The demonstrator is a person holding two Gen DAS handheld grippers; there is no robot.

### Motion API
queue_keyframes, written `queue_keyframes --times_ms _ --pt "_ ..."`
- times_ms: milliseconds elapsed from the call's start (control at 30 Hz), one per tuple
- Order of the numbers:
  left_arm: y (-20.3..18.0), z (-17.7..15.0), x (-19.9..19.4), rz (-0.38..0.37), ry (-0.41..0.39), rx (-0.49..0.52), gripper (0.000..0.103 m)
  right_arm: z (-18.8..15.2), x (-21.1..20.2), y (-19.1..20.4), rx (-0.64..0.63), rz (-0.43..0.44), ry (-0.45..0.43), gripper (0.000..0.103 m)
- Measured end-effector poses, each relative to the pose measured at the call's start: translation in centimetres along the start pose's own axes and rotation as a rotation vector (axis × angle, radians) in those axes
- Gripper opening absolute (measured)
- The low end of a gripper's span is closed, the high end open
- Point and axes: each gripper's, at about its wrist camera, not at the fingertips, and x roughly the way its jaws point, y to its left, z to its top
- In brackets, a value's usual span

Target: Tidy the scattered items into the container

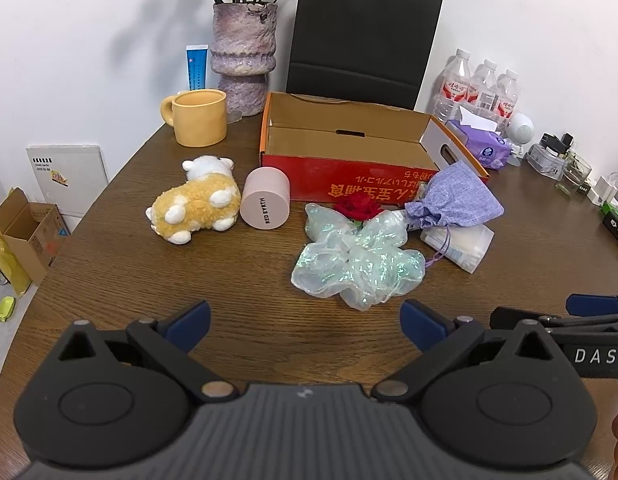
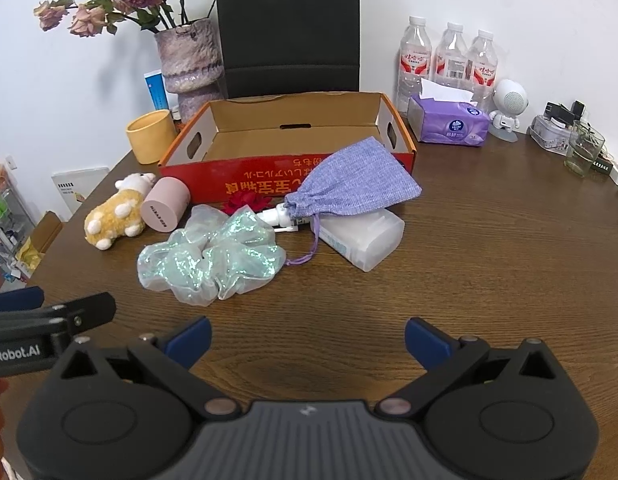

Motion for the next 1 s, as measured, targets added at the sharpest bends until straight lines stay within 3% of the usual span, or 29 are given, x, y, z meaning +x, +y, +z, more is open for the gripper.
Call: queue_keyframes --times_ms 367,567,667,700,767,800,867,1000 --pt "0.0 0.0 0.0 -0.014 0.004 -0.009 0.103 0.0 0.1 0.0 0.0 0.0 0.002 0.103" --pt "0.0 -0.1 0.1 0.037 0.004 0.042 0.103 0.0 0.2 0.1 0.0 0.0 0.003 0.103" --pt "0.2 0.1 0.0 0.024 0.015 0.022 0.103 0.0 0.1 0.1 0.0 0.0 0.002 0.103" --pt "0.5 0.1 0.0 -0.039 0.011 -0.04 0.103 -0.1 0.1 0.1 0.0 0.0 0.002 0.103" --pt "0.1 -0.7 -0.5 0.016 -0.239 0.039 0.103 -0.1 0.1 0.1 -0.001 0.001 0.001 0.103" --pt "0.1 -0.7 -0.6 0.006 -0.264 0.027 0.103 -0.2 0.1 0.1 -0.003 0.001 0.001 0.103" --pt "0.2 -0.5 -0.8 -0.035 -0.262 -0.024 0.103 -0.2 0.1 0.2 -0.006 0.0 0.0 0.103" --pt "0.0 -0.1 -0.8 0.005 -0.157 0.01 0.103 -0.3 0.1 0.2 -0.007 0.0 -0.001 0.103"
